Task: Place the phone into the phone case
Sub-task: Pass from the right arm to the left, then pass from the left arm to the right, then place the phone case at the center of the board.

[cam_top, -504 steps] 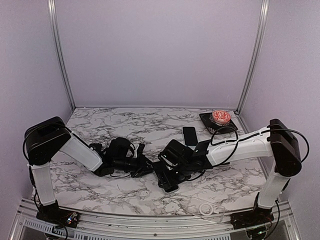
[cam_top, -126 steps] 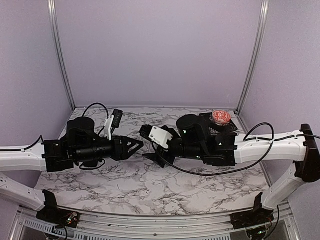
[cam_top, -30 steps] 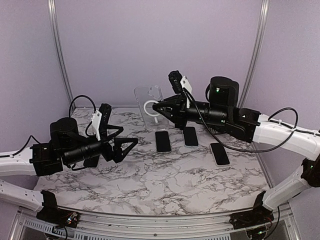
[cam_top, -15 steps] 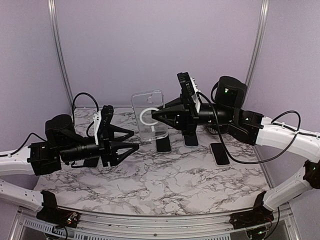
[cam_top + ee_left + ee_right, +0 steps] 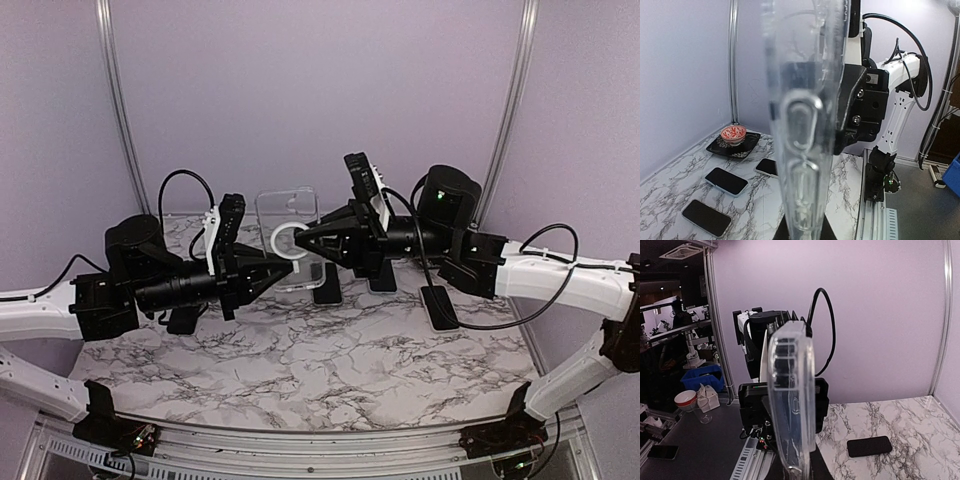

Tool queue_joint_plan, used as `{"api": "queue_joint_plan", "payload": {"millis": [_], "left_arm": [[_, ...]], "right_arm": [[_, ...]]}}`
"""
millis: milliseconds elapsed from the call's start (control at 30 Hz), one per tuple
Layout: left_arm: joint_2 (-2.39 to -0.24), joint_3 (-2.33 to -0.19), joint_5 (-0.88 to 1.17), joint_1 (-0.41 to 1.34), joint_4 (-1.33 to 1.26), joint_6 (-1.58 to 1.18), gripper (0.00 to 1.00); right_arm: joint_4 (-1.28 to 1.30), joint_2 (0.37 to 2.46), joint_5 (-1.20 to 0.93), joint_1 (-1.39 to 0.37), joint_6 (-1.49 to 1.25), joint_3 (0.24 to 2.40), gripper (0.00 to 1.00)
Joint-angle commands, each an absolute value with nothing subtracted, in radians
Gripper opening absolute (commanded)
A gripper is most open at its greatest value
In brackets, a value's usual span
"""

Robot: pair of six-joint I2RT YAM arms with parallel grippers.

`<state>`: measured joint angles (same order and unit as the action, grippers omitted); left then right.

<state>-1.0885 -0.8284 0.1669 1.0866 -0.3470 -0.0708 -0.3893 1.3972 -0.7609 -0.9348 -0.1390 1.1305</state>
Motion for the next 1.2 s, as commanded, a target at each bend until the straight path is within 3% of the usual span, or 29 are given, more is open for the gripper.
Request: {"api": "queue_joint_plan", "payload": {"millis": [0, 67, 100, 200, 267, 333, 433, 533, 600, 633, 700, 833, 933, 1167], "left_arm": [[-1.068, -0.819, 0.161, 1.092, -0.428, -0.096, 0.00], [-1.056, -0.810, 0.149, 1.092, -0.428, -0.100, 0.00], [-1.051, -0.806, 0.147, 1.092, -0.428, -0.102, 0.00], [-1.038, -0.794, 0.142, 1.092, -0.428, -0.106, 0.00], [-1.036, -0.788, 0.140, 1.092, -0.428, -0.107, 0.00], [-1.038, -0.783, 0.140, 1.092, -0.428, -0.110, 0.00], [-1.042, -0.779, 0.141, 1.092, -0.428, -0.115, 0.00], [-1.039, -0.773, 0.122, 1.092, -0.424, -0.128, 0.03], [-1.025, -0.758, 0.034, 1.092, -0.408, -0.158, 0.59], [-1.017, -0.750, -0.068, 1.092, -0.386, -0.181, 0.76], [-1.007, -0.753, -0.267, 1.090, -0.294, -0.239, 0.97], [-1.053, -0.820, -0.589, 1.046, 0.062, -0.439, 0.99], [-1.119, -0.835, -0.541, 0.953, 0.237, -0.555, 0.99], [-1.263, -0.793, -0.311, 0.679, 0.319, -0.582, 0.99]], "right_arm": [[-0.394, 1.393, -0.763, -0.937, -0.143, 1.145, 0.12], [-0.324, 1.389, -0.733, -0.937, -0.106, 1.166, 0.46], [-0.287, 1.385, -0.713, -0.937, -0.085, 1.175, 0.55], [-0.209, 1.366, -0.635, -0.937, -0.051, 1.176, 0.61], [-0.207, 1.361, -0.623, -0.937, -0.061, 1.164, 0.54], [-0.216, 1.363, -0.633, -0.937, -0.079, 1.159, 0.40], [-0.201, 1.375, -0.629, -0.937, -0.102, 1.174, 0.01], [-0.146, 1.381, -0.575, -0.932, -0.139, 1.193, 0.00], [-0.088, 1.385, -0.515, -0.912, -0.222, 1.200, 0.00], [-0.043, 1.387, -0.480, -0.897, -0.267, 1.200, 0.00], [0.078, 1.389, -0.396, -0.867, -0.364, 1.187, 0.00], [0.170, 1.385, -0.394, -0.825, -0.528, 1.058, 0.00], [0.100, 1.380, -0.450, -0.822, -0.627, 0.922, 0.00], [-0.106, 1.440, -0.535, -0.775, -0.770, 0.675, 0.00]]}}
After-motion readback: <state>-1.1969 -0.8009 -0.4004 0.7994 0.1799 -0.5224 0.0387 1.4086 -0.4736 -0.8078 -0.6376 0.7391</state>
